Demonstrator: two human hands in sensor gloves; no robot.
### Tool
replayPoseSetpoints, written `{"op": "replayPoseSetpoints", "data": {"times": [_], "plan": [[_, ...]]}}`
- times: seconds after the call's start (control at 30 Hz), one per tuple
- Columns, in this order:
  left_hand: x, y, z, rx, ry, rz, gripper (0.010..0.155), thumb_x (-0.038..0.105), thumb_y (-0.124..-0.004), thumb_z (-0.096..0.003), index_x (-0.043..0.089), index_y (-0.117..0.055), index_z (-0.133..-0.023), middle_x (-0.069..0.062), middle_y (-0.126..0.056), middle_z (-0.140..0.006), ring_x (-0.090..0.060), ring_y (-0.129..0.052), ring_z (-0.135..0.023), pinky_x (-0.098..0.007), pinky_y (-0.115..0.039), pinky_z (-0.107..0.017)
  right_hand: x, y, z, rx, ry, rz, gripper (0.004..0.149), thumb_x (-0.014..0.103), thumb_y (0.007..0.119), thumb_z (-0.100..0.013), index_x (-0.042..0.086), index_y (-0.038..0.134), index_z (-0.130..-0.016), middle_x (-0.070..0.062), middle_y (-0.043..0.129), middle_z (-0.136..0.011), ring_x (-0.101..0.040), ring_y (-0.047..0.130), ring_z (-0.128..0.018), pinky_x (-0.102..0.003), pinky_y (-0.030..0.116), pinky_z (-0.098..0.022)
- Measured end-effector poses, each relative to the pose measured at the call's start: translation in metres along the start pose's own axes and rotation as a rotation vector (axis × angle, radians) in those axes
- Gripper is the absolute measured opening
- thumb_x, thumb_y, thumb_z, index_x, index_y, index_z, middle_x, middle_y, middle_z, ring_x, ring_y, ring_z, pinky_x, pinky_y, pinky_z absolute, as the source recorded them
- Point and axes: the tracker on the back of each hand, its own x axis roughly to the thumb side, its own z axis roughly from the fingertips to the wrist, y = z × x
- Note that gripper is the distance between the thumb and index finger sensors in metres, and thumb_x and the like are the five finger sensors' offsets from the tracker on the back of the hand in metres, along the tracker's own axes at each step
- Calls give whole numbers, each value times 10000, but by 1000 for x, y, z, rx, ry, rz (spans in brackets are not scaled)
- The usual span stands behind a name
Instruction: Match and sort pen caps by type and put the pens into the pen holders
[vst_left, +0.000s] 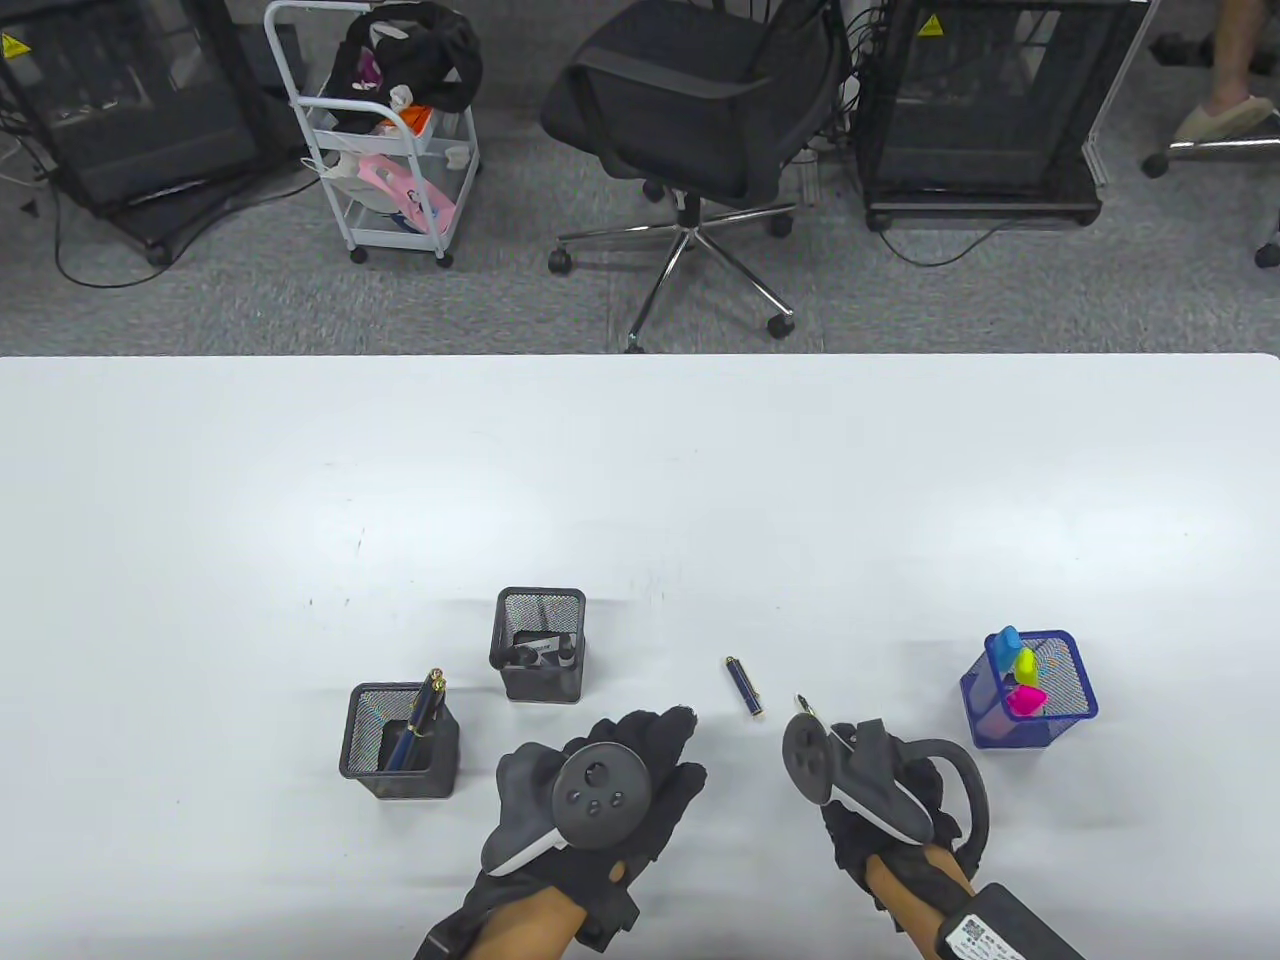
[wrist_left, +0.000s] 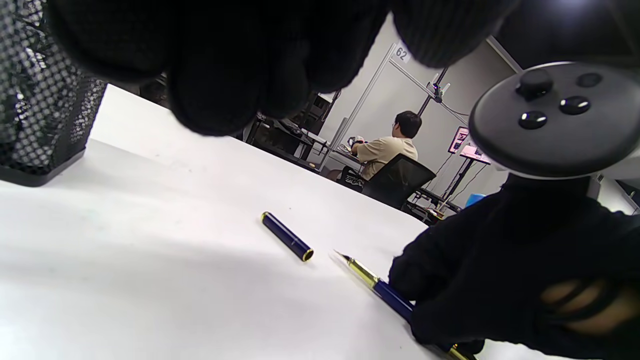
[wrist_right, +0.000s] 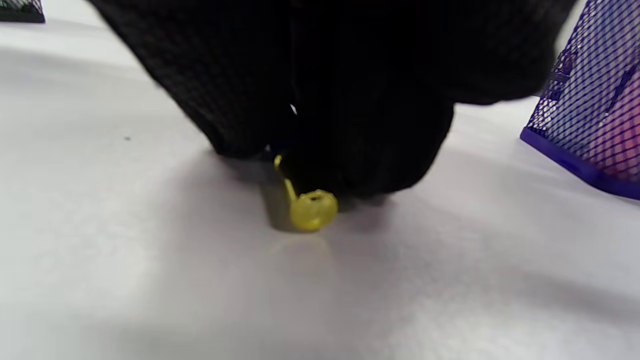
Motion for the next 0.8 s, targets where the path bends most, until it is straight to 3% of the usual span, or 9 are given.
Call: {"op": "replayPoseSetpoints", "data": {"times": [0.1,0.2,0.3,0.5,0.6,0.8], "plan": [[-1,2,0,-4,9,29,610,458,-709,-495,121,-743,-1002,-232,-868,-922,-373,-985,-636,-660,-773,-507,-10,-21,6,-100,-18,-190,574,337,991,-362,22,824,-812,-191,1037,-604,-286,1115,-391,-357,943,-264],[-3,1,-1,-15,33,136,607,456,-719,-493,114,-753,-993,-231,-880,-909,-371,-992,-626,-659,-776,-503,-15,-48,19,-216,-125,-464,579,344,994,-362,25,817,-813,-193,1033,-609,-291,1110,-391,-361,941,-275],[-5,-4,-2,-38,60,278,597,457,-726,-494,119,-765,-984,-229,-891,-896,-369,-996,-617,-657,-778,-499,-11,-65,33,-295,-243,-625,586,349,994,-361,33,809,-819,-189,1028,-618,-291,1105,-402,-363,939,-287],[-6,-13,-2,-18,74,616,575,475,-767,-482,137,-810,-945,-228,-927,-840,-357,-1009,-570,-653,-786,-481,16,-73,56,-372,-414,-643,586,360,989,-365,48,803,-825,-174,1027,-624,-276,1109,-408,-356,945,-291],[-8,-13,0,39,105,668,521,442,-792,-480,129,-844,-893,-216,-955,-785,-340,-1019,-520,-642,-802,-461,23,-72,61,-394,-448,-640,583,357,982,-369,45,797,-825,-173,1023,-628,-277,1110,-412,-355,948,-293],[-12,-13,-1,34,92,714,506,393,-814,-488,108,-827,-906,-224,-933,-821,-366,-1003,-565,-662,-781,-477,32,-67,63,-369,-504,-666,605,326,969,-375,28,757,-857,-187,993,-687,-289,1097,-489,-379,940,-348]]}}
